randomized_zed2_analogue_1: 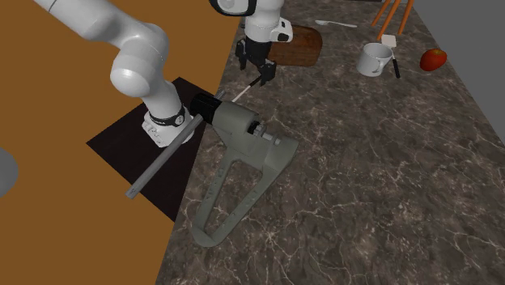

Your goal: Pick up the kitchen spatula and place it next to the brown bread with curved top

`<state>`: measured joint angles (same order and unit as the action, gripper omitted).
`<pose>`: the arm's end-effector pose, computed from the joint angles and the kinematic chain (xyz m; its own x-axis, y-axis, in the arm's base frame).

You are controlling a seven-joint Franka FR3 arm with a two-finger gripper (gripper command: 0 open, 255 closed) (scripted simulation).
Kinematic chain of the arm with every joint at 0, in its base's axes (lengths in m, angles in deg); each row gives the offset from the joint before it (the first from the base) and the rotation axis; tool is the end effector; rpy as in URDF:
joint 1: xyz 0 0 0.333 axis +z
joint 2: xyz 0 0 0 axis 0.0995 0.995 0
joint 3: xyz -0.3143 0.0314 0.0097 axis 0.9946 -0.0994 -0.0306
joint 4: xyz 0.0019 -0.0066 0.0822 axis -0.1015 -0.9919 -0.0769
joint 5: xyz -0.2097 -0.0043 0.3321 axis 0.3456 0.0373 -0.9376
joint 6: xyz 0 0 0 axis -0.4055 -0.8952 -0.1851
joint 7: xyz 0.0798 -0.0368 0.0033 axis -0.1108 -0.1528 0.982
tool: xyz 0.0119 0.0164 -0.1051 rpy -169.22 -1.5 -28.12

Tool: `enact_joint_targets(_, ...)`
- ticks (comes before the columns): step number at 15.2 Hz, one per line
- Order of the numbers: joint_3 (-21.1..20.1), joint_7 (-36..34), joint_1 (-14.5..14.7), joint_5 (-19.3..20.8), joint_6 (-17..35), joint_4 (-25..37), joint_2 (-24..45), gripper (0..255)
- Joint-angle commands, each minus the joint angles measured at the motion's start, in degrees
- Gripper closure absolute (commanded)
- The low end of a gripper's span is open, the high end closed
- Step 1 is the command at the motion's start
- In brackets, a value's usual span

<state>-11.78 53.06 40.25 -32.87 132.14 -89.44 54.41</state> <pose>0.2415 0.2288 0.3772 0.1192 0.9928 0.0098 0.9772 -0.1155 -0.1783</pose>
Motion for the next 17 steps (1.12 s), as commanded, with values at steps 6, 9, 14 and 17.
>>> enact_joint_targets(6, -0.64, 1.68, 1.07, -1.29, 6.71, -3.61, 3.08, 0)
enact_joint_targets(9, -0.64, 1.68, 1.07, -1.29, 6.71, -3.61, 3.08, 0)
enact_joint_targets(14, -0.63, 1.68, 1.07, -1.28, 6.69, -3.61, 3.07, 255)
enact_joint_targets(17, -0.63, 1.68, 1.07, -1.28, 6.69, -3.61, 3.07, 255)
